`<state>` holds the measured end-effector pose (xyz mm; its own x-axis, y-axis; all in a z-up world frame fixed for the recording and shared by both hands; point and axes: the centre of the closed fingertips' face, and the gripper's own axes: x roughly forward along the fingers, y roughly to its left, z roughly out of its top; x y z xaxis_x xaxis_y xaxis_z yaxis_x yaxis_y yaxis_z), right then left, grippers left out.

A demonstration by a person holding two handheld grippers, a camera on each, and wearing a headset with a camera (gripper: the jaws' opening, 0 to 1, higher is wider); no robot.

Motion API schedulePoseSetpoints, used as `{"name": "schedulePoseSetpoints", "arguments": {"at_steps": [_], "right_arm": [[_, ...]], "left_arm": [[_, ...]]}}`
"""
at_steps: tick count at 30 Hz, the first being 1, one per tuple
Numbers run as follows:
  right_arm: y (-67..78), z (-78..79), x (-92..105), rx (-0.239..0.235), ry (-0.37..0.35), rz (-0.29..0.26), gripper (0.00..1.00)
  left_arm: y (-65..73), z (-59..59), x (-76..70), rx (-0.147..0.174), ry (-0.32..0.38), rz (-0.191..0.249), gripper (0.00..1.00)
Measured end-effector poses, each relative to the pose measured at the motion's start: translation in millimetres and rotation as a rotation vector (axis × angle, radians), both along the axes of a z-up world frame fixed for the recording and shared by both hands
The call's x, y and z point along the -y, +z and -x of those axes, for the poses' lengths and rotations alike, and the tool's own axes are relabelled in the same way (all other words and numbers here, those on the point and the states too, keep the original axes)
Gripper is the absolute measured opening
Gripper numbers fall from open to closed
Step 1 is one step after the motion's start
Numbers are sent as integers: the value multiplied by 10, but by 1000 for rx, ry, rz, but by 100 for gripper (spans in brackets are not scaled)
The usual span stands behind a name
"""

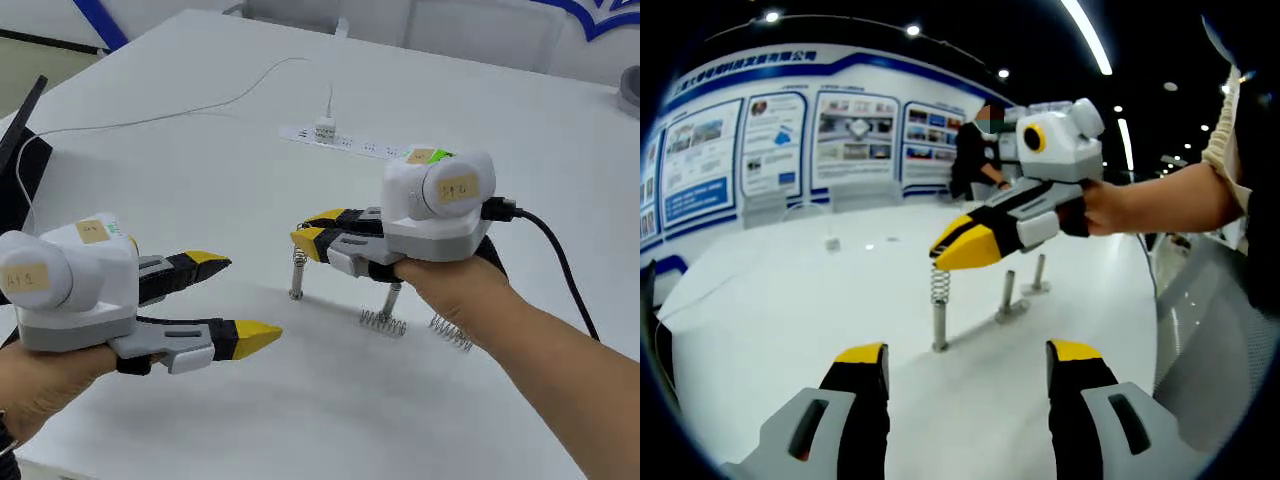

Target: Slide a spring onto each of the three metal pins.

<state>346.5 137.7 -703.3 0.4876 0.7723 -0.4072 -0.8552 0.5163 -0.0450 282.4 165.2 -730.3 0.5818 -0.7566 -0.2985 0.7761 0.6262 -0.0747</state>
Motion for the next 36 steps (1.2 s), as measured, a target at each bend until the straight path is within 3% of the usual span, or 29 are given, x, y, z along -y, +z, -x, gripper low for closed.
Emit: {"name": "schedulePoseSetpoints", "arguments": {"at_steps": [19,36], "right_arm": [[-193,-14,-10,-21,-15,8,11],[-395,1,6,-41,-22,51,12]], "left_arm": [[-12,-9,-8,-5,-1,-9,64],[-37,-10,8,-13,0,-15,63]]}}
